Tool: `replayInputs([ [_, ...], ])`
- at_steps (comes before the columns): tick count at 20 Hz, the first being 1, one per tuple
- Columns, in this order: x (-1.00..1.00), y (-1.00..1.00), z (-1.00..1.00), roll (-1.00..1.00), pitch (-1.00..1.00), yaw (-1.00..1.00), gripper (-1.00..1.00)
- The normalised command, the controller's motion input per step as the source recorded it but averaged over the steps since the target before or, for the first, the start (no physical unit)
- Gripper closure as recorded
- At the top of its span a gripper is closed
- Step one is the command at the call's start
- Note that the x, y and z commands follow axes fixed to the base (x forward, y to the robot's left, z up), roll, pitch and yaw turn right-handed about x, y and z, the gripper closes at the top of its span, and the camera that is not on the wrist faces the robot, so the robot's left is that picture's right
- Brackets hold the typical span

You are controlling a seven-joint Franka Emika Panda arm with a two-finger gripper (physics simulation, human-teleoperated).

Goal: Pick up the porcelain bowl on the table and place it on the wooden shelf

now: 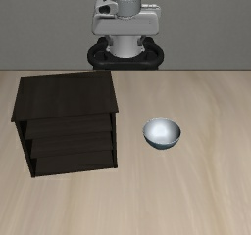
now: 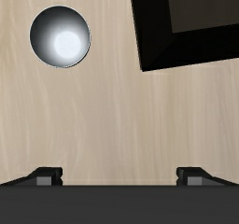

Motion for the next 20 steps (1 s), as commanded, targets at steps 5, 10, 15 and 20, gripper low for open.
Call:
replayInputs([
  [5, 0.0, 1.0, 0.0, 0.0, 0.0, 0.0, -1.0],
  [10, 0.0, 1.0, 0.0, 0.0, 0.0, 0.0, -1.0],
  [15, 0.2, 0.8, 0.0, 0.0, 0.0, 0.0, -1.0],
  [20, 1.0, 0.0, 0.0, 0.0, 0.0, 0.0, -1.0],
])
